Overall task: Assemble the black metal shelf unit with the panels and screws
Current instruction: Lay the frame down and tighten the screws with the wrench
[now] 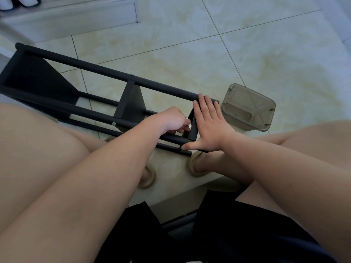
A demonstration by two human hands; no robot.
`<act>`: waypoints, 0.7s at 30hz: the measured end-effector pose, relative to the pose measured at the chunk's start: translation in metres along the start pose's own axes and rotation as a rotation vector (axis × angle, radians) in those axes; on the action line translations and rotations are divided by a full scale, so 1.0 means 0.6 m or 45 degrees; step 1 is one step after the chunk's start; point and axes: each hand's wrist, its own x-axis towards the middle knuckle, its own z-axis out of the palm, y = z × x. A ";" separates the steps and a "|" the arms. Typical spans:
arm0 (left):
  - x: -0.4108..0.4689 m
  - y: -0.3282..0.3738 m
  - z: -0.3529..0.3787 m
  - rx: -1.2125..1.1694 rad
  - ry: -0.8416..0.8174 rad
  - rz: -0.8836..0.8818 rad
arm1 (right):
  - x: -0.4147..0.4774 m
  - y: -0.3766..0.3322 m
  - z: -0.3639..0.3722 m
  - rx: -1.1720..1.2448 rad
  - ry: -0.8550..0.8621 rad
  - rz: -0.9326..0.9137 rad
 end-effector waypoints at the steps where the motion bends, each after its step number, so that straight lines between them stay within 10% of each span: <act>1: 0.000 0.001 0.000 0.004 -0.003 -0.005 | 0.000 0.000 0.000 0.001 0.000 0.000; 21: -0.009 -0.007 -0.014 0.186 -0.157 0.063 | -0.002 -0.002 0.003 0.016 0.010 -0.001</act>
